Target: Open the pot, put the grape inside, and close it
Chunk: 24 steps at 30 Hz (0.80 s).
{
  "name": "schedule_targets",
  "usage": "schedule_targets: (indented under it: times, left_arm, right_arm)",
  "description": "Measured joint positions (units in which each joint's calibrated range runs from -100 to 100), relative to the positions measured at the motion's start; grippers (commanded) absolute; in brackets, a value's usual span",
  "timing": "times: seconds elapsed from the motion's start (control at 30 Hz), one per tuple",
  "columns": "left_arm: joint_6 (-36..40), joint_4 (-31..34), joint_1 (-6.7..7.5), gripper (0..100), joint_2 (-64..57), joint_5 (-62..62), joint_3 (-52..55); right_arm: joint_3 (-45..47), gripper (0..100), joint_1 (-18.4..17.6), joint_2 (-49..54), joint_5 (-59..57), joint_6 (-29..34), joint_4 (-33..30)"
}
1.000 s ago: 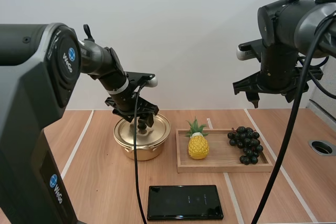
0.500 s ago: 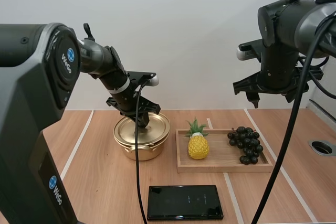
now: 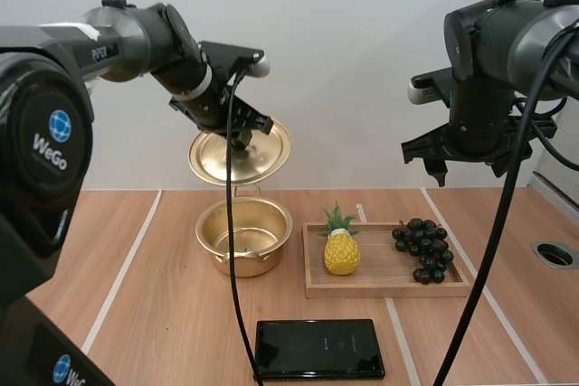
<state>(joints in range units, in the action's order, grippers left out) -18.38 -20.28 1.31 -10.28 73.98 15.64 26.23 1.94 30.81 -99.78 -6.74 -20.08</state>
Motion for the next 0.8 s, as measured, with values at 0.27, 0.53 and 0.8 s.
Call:
schedule_targets:
  times: [0.27,0.53,0.8]
  left_arm:
    - [3.91,0.55,-0.14,1,-11.67,-2.40,-10.36]
    - [5.88,1.80,-0.14,1,-18.80,-4.79,-18.87]
    - [12.31,7.14,-0.14,1,-22.79,-5.16,-26.52]
  right_arm:
    - [0.00,100,0.00,0.00,0.00,0.00,0.00]
    - [0.00,100,0.00,0.00,0.00,-0.93,0.00]
    - [0.00,100,0.00,0.00,0.76,-1.10,0.00]
